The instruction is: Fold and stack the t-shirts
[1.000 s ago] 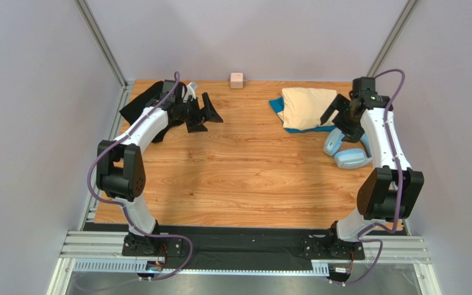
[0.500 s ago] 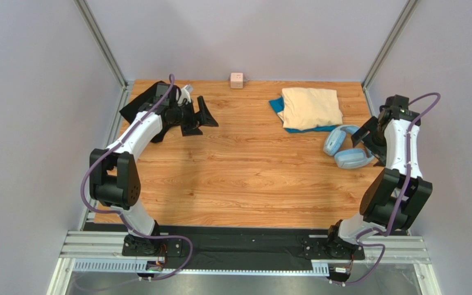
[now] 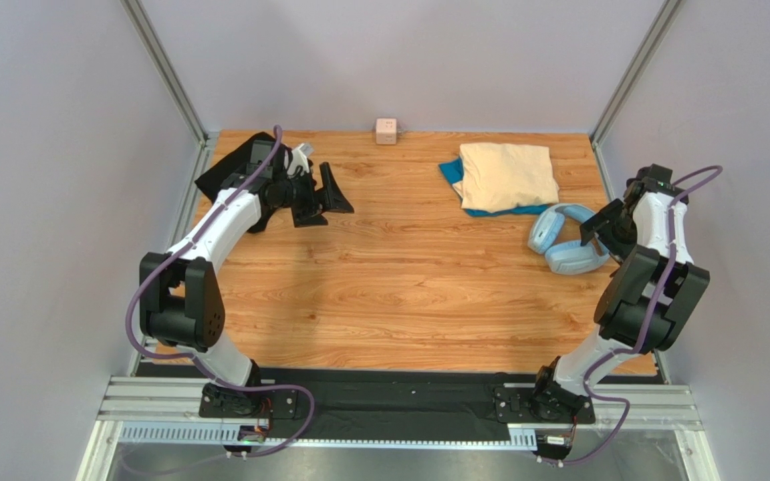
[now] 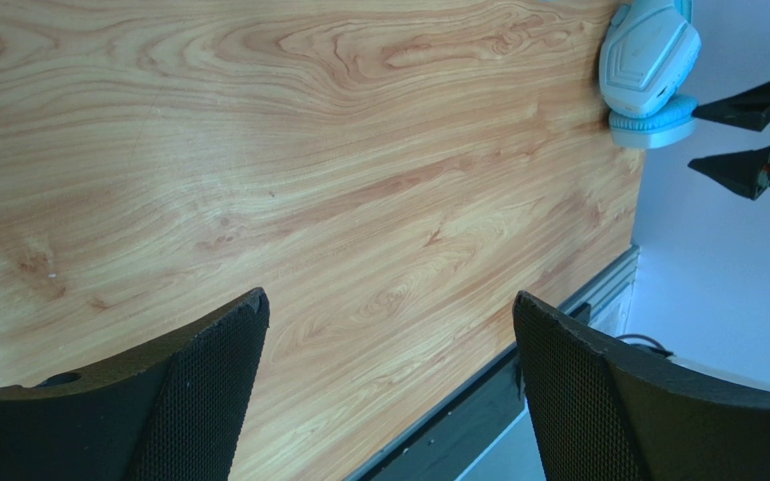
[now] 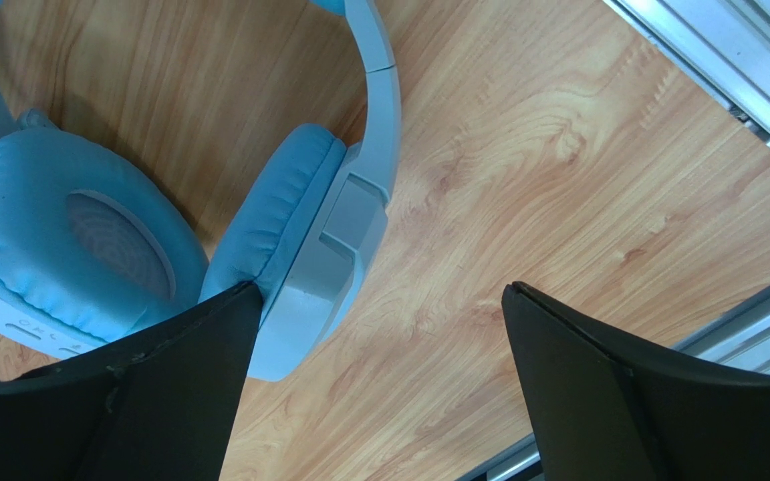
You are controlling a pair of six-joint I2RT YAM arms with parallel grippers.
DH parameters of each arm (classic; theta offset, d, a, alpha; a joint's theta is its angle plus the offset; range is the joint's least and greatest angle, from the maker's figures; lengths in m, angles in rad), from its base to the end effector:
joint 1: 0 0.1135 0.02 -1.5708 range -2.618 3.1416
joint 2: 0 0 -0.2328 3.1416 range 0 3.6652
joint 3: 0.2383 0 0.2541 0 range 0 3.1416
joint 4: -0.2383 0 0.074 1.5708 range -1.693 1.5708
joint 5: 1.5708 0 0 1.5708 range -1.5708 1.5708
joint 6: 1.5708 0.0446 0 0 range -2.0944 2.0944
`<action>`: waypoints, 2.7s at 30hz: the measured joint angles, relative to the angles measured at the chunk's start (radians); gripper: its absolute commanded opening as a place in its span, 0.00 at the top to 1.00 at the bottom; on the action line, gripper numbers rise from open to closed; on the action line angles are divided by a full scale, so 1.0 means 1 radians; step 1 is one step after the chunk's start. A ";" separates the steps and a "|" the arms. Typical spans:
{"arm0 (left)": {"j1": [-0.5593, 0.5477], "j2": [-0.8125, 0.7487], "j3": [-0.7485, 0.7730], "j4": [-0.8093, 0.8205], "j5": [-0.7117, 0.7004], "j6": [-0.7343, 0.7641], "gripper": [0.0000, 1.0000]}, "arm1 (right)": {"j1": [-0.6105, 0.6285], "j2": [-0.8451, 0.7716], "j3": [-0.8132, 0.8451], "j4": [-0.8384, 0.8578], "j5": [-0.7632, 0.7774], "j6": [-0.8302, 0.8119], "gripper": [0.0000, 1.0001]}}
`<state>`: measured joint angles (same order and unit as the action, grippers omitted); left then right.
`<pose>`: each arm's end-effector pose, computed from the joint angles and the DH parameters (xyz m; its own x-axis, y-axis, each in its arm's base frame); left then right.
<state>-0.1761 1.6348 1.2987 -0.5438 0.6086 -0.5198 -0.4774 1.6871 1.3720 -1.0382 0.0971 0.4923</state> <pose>0.3482 -0.0879 0.2358 -0.9081 -0.2523 -0.3342 0.0592 0.7127 -0.6989 0.2875 -0.1536 0.2096 -0.5393 0.8087 -0.2349 0.8293 0.5585 0.0186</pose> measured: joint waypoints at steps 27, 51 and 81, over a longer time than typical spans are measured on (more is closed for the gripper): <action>0.000 -0.081 -0.112 -0.014 -0.033 0.006 0.04 | -0.036 0.122 0.127 0.049 -0.011 0.092 0.00; 0.000 -0.067 -0.106 -0.015 -0.036 0.021 0.05 | 0.027 0.332 0.142 0.040 -0.047 0.103 1.00; 0.107 0.042 0.111 0.034 -0.054 -0.069 0.07 | 0.594 -0.253 -0.248 0.227 -0.589 0.005 1.00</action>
<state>-0.0689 1.6764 1.4101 -0.5095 0.5545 -0.5884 0.1162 1.4345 1.1244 -0.8112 -0.4919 0.4973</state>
